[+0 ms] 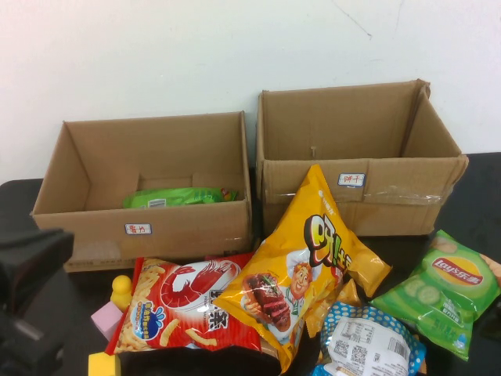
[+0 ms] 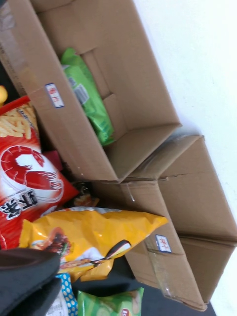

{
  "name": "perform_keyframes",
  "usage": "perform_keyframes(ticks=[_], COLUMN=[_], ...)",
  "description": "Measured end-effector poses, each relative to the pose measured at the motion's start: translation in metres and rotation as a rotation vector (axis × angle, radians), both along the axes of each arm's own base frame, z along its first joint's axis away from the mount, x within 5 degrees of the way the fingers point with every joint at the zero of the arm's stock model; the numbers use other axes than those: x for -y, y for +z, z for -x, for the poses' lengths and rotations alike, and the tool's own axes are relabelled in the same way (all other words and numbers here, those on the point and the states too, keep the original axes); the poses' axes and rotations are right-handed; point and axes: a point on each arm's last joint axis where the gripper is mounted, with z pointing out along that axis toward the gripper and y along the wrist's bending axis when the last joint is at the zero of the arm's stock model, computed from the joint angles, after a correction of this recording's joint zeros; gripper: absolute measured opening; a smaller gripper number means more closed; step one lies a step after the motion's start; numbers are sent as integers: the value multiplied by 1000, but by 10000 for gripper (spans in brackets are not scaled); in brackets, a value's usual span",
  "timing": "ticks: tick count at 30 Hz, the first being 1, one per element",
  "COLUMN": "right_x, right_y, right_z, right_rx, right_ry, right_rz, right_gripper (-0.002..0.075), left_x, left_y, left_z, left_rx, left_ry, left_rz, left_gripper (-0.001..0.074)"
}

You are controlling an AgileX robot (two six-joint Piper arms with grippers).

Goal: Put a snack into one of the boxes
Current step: Pick up the potato chip

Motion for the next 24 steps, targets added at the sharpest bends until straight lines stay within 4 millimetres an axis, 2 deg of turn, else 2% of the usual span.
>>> perform_keyframes(ticks=[5, 8, 13, 17, 20, 24], right_x=[3, 1, -4, -11, -16, -18], right_y=[-25, -37, -56, -71, -74, -73], right_z=[-33, -60, -100, -121, -133, -137], right_rx=[-93, -124, -158, -206, -215, -215], right_ry=[-55, -59, -109, -103, -88, -69], right_rz=[44, 44, -1, -63, -103, -119], right_gripper=[516, 516, 516, 506, 452, 301], left_x=[-3, -2, -2, -1, -1, -1], left_y=[-6, -9, -9, -9, -9, -9], left_z=[3, 3, 3, 3, 3, 3], left_rx=[-3, -9, -16, -22, -25, -22], left_ry=[-1, -3, -4, -5, -5, -7], left_rz=[-1, 1, 9, 15, 19, 22], left_gripper=[0, 0, -1, -1, -1, -1])
